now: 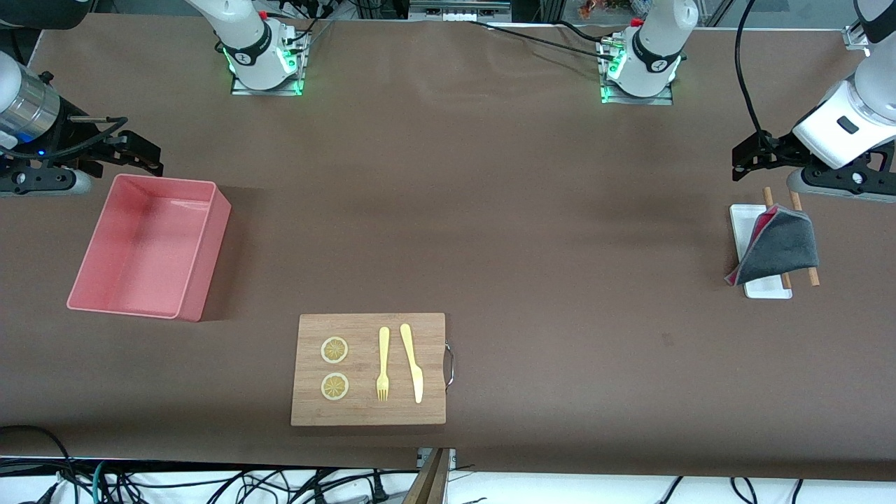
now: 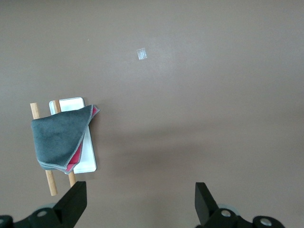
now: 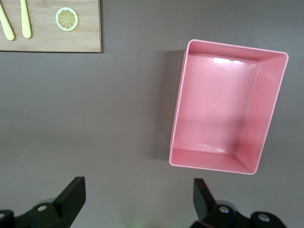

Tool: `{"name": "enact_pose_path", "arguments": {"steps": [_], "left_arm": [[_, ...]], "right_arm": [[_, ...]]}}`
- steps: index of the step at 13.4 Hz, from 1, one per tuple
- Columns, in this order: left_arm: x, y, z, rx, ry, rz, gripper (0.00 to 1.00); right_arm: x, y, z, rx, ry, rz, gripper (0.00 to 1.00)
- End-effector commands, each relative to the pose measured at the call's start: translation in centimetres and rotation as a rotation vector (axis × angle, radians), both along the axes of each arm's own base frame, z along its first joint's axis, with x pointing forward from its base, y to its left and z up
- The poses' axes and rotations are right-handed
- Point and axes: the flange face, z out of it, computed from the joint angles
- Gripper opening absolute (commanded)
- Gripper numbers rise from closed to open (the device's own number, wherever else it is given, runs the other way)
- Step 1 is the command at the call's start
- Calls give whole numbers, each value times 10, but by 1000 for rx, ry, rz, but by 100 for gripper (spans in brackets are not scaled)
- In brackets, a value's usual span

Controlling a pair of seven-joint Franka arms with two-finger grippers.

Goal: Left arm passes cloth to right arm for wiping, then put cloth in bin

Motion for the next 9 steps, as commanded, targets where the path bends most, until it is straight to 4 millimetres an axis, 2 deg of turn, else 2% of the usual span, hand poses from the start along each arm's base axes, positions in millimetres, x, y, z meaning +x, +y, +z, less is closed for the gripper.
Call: {"name": "enact_pose_path", "arguments": {"steps": [1,6,9], "left_arm": [[-6,-1,1,-25,-13,13,100],[-3,-2,-8,-22,32,10,100],[-4,-5,-6,-20,48,1,100]], "right_arm": [[3,-2,5,-10,-6,0,100],[3,-2,5,-10,-6,0,100],[3,-2,5,-10,-6,0,100]]}}
